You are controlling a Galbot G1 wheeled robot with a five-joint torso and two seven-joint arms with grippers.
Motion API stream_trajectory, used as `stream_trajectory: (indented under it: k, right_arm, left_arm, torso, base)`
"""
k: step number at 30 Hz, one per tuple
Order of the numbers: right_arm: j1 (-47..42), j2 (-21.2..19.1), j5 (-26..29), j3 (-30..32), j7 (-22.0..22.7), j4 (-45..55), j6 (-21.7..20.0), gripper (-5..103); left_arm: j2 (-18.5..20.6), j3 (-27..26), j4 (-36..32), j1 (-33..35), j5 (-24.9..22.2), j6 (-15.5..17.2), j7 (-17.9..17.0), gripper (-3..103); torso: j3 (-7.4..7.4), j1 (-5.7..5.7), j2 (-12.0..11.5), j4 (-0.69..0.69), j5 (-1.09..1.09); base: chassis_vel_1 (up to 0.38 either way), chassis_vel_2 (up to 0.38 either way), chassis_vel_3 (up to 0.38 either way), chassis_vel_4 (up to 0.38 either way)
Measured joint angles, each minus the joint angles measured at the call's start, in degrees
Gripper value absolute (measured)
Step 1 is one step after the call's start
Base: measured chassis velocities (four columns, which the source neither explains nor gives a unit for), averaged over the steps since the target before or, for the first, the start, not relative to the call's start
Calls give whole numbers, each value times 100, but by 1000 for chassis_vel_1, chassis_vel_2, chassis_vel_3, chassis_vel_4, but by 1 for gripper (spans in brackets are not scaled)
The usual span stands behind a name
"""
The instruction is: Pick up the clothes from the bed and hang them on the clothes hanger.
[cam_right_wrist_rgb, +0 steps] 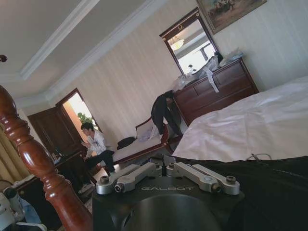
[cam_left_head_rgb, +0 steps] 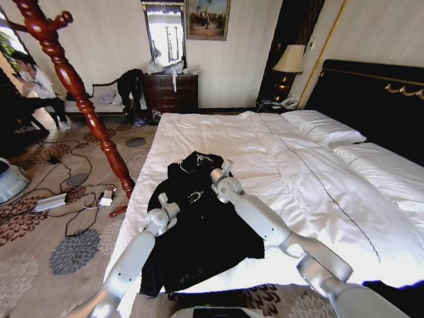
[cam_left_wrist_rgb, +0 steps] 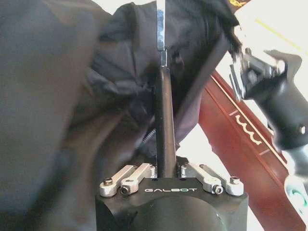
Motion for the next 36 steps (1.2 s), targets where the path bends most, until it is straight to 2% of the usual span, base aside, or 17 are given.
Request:
stream_trajectory:
  k: [4,7,13,18,22,26,31,36]
  right_arm:
    - [-242,-256,-10,42,-58,154,61,0]
    - [-565,-736,-47,78,-133,382,103,0]
    - [-800,-892,-157,47,-174,539,140,0]
    - [-877,-706,-318,-56,-181,572,187,0]
    - [-809,-401,-343,-139,-186,570,228,0]
    - [-666,-131,-344,-308,-188,539,233,0]
    - [-588,128,-426,-458,-179,422,234,0]
    - [-595,277,-688,-494,-22,253,232,-3]
  left_arm:
    - [101,-148,55,113,35,-74,108,17]
    - [146,-136,116,101,75,-96,201,17]
    - [35,22,211,-99,172,-101,257,17]
    - [-35,263,522,-545,430,-127,413,17]
    - [48,513,860,-981,628,-199,609,17]
    - [51,659,1123,-1261,707,-228,707,17]
    - [-57,720,1454,-1418,778,-246,826,17]
    - [-103,714,1453,-1395,835,-300,873,17]
  torso:
    - [0,0,0,3,1]
    - [0,0,0,-4,1]
    - [-1,0,0,-1,1]
    - [0,0,0,-2,0]
    - [0,0,0,1,-1]
    - [0,0,0,-1,0]
    - [0,0,0,0,-1]
    - [0,1,0,-1,-1]
  base:
    - [0,0,0,0]
    - [0,0,0,0]
    - [0,0,0,0]
    - [0,0,0,0]
    - [0,0,0,0]
    - [0,0,0,0]
    - [0,0,0,0]
    - [0,0,0,0]
